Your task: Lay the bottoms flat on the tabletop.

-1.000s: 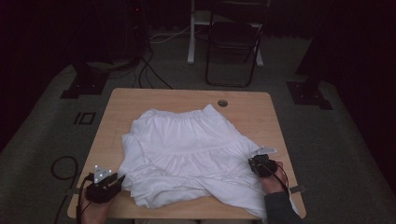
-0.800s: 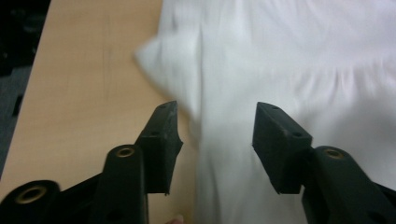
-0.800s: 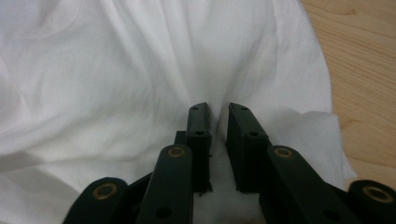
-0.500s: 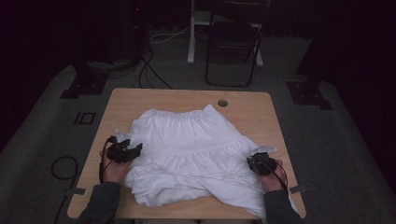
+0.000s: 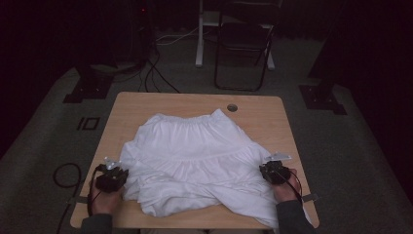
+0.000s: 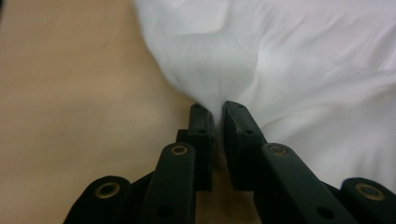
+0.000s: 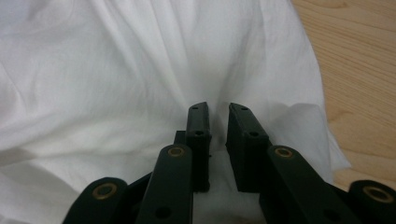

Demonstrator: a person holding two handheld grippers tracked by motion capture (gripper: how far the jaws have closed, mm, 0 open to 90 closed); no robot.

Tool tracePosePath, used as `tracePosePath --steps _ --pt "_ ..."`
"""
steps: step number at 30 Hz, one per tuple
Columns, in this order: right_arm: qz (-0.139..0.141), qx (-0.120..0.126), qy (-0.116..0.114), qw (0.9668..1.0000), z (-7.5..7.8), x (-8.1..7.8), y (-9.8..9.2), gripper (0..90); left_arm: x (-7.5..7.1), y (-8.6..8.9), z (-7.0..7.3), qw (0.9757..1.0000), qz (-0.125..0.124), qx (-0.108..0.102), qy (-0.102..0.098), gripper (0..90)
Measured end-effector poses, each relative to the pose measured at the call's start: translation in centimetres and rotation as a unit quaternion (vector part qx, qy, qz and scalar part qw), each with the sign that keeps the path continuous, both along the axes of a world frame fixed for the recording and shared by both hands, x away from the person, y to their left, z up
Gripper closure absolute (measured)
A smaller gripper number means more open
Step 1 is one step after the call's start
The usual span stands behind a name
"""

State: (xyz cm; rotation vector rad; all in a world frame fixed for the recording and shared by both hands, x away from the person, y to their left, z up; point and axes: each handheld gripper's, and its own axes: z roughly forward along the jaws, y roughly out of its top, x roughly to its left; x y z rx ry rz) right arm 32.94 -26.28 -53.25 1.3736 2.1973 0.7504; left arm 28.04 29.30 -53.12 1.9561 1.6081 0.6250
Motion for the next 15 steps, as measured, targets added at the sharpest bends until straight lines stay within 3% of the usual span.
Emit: tracePosePath --steps 2,4,6,7,10,15 --pt "-0.004 -0.002 0.002 1.0000 0.0 -0.1 -0.1 80.5 -1.0 1.0 0.0 0.9999 0.011 -0.009 0.002 81.8" --pt "-0.007 -0.002 0.003 1.0000 0.0 -0.3 -0.3 80.7 -1.5 1.7 0.2 0.9997 0.024 0.003 0.000 79.2" --pt "-0.011 0.001 0.004 0.9999 0.0 -0.3 -0.4 80.7 -1.5 2.2 0.7 0.9992 0.036 -0.005 -0.016 67.6" --pt "-0.012 0.001 0.005 0.9999 0.0 -0.2 -0.4 80.7 -1.5 2.3 0.9 0.9990 0.037 -0.009 -0.023 66.4" --pt "-0.012 0.000 -0.004 0.9999 0.2 -0.1 -0.2 75.1 -0.7 1.7 2.3 0.9978 0.026 -0.018 -0.058 59.4" --pt "-0.017 0.017 -0.037 0.9990 1.6 0.4 0.2 58.5 2.2 -0.6 3.8 0.9964 -0.005 -0.020 -0.082 51.0"
